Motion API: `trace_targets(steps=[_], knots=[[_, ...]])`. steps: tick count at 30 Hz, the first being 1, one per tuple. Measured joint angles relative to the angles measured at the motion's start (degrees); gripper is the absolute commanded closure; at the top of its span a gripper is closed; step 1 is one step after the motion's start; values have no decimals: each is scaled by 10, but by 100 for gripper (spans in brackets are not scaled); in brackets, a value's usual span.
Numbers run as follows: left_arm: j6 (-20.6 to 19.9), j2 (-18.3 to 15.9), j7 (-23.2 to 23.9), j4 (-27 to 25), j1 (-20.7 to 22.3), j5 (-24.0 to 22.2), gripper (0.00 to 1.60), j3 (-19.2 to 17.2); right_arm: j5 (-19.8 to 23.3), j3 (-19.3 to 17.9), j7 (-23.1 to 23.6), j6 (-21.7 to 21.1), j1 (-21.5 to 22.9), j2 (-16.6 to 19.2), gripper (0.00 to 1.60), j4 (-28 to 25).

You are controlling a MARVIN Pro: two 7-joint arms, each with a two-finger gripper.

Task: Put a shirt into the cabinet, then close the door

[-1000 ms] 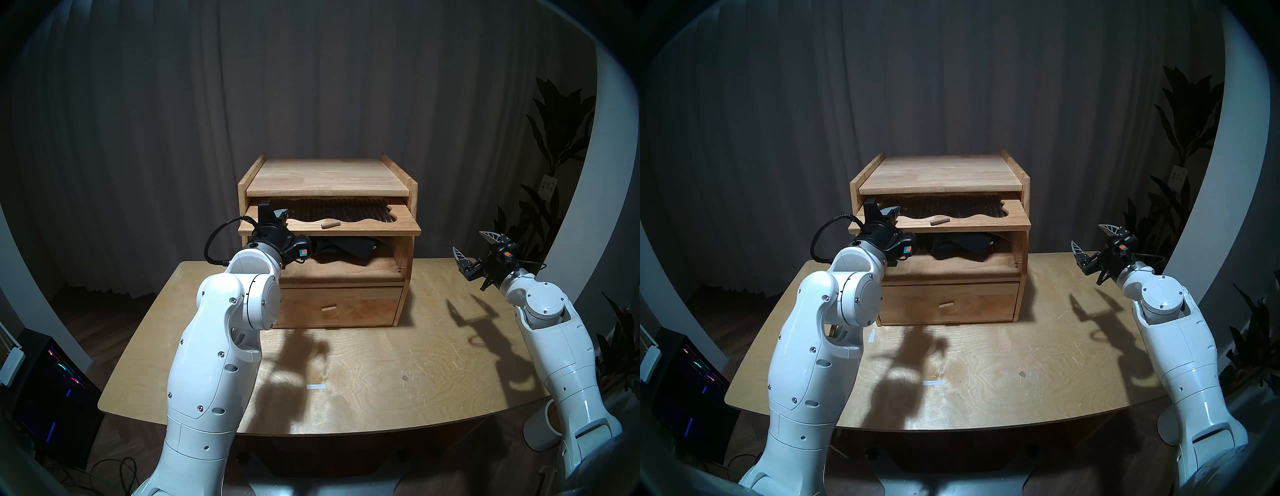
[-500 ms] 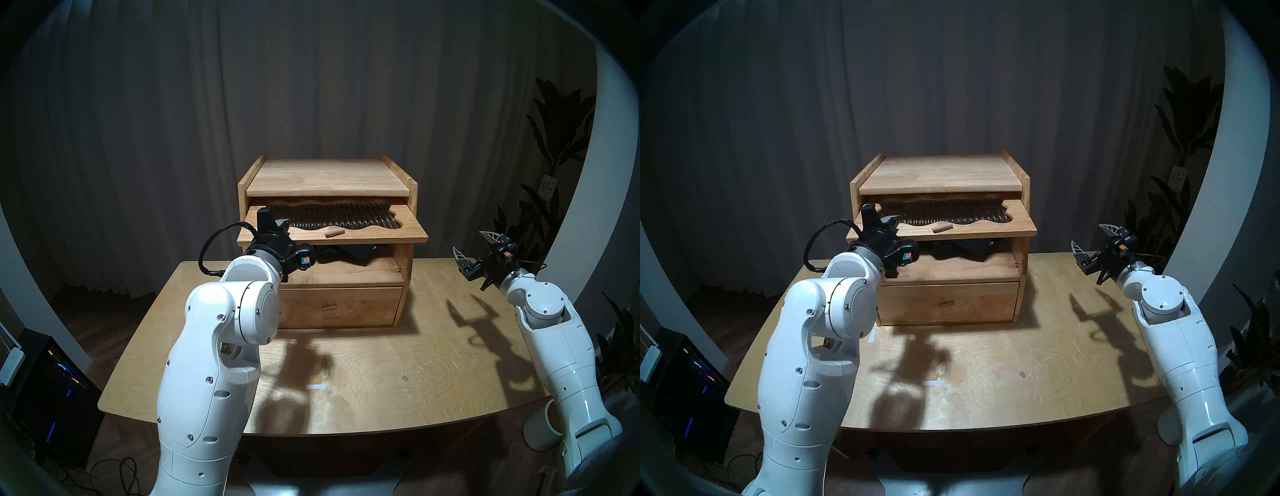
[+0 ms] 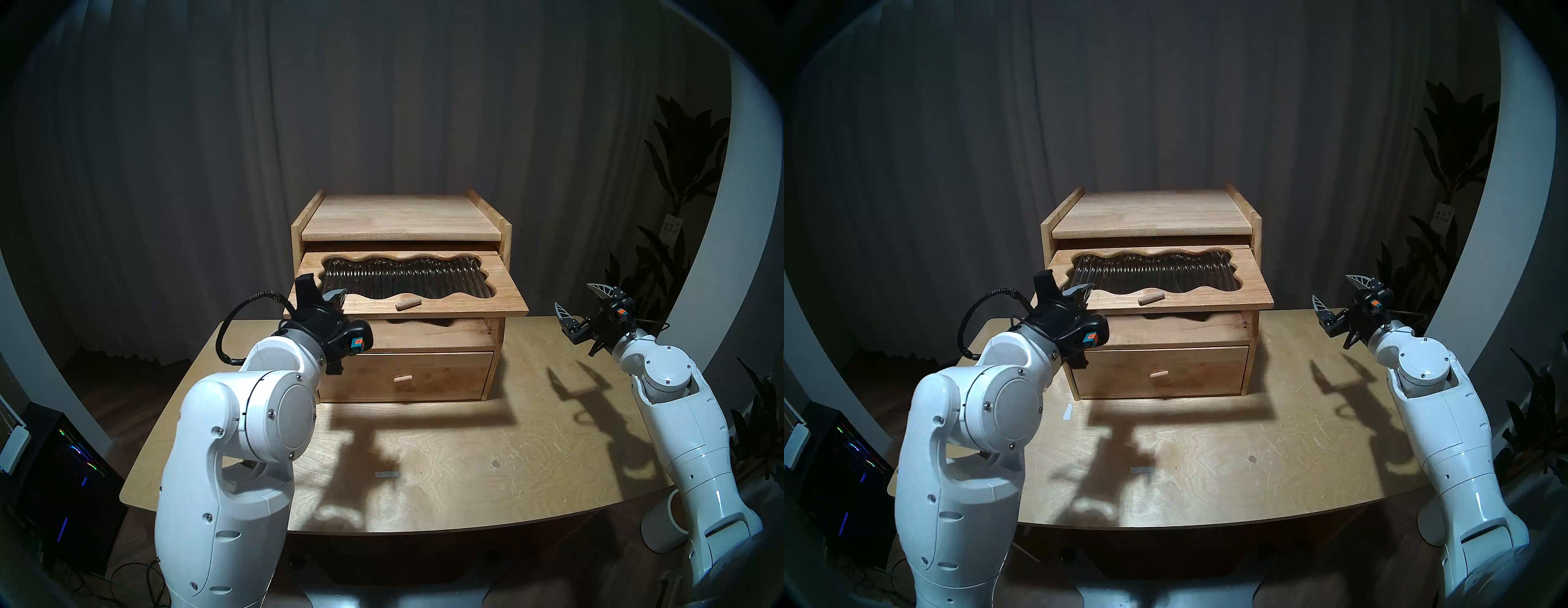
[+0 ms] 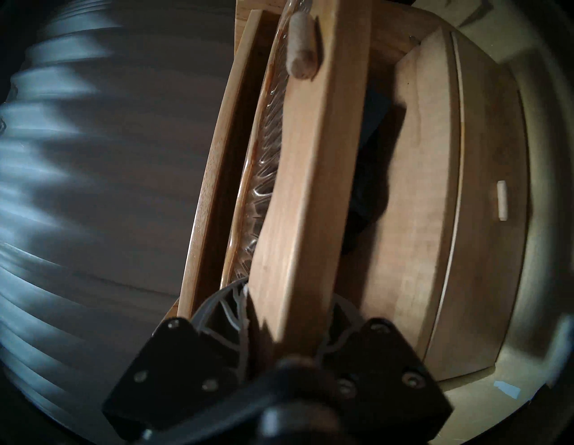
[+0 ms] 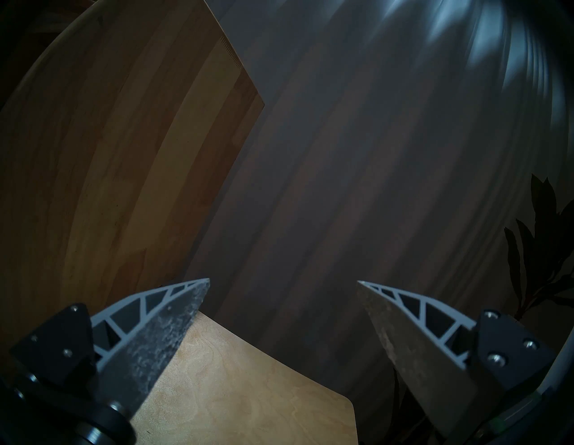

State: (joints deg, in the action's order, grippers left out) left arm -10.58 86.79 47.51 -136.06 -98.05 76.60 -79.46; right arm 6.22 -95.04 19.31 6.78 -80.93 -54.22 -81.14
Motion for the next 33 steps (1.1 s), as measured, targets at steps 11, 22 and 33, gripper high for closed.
trace_targets(steps=[11, 22, 33], knots=[[-25, 14, 75, -24, -37, -109, 0, -5, 1, 1, 0, 0, 0, 0, 0, 2], [-73, 42, 65, -27, 13, -207, 0, -70, 2, 2, 0, 0, 0, 0, 0, 6], [-149, 55, 20, -29, 75, -267, 0, -178, 3, 4, -1, 0, 0, 0, 0, 10]])
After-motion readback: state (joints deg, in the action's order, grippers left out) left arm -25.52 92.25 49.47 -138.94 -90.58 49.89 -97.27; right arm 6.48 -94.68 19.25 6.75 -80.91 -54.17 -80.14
